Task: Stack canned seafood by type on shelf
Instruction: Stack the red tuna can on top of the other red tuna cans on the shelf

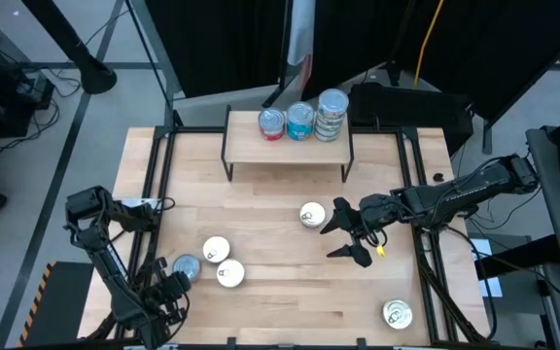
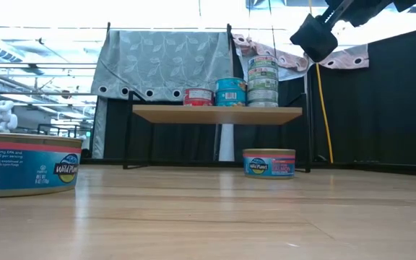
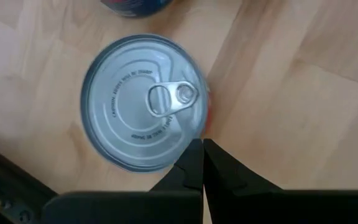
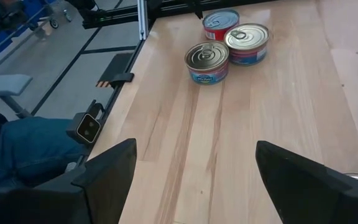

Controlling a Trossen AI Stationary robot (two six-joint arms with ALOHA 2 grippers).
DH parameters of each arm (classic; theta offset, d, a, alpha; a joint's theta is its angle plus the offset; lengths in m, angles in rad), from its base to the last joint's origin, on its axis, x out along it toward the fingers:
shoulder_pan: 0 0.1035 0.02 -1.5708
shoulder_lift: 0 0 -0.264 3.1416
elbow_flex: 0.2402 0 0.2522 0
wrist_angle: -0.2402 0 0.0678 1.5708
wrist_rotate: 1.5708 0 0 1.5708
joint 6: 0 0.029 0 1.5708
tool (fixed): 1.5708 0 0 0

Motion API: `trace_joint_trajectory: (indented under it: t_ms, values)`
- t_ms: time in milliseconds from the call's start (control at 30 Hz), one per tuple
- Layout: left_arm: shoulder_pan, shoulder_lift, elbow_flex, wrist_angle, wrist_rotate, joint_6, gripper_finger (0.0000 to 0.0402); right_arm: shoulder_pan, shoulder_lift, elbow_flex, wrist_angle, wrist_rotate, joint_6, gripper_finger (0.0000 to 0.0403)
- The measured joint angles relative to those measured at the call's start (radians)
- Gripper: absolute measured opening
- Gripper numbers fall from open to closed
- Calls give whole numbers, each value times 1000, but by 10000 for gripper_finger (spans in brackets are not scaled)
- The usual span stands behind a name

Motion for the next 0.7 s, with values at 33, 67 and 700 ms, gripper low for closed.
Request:
trace_joint_trajectory:
  t_ms: [33,67,700]
  values:
    - [0,0,-8,2,0,0,0,0,0,0,0,0,0,320]
    - [0,0,-18,10,0,0,0,0,0,0,-1,0,0,320]
    - [-2,43,-73,151,3,0,0,0,0,0,-3,0,2,320]
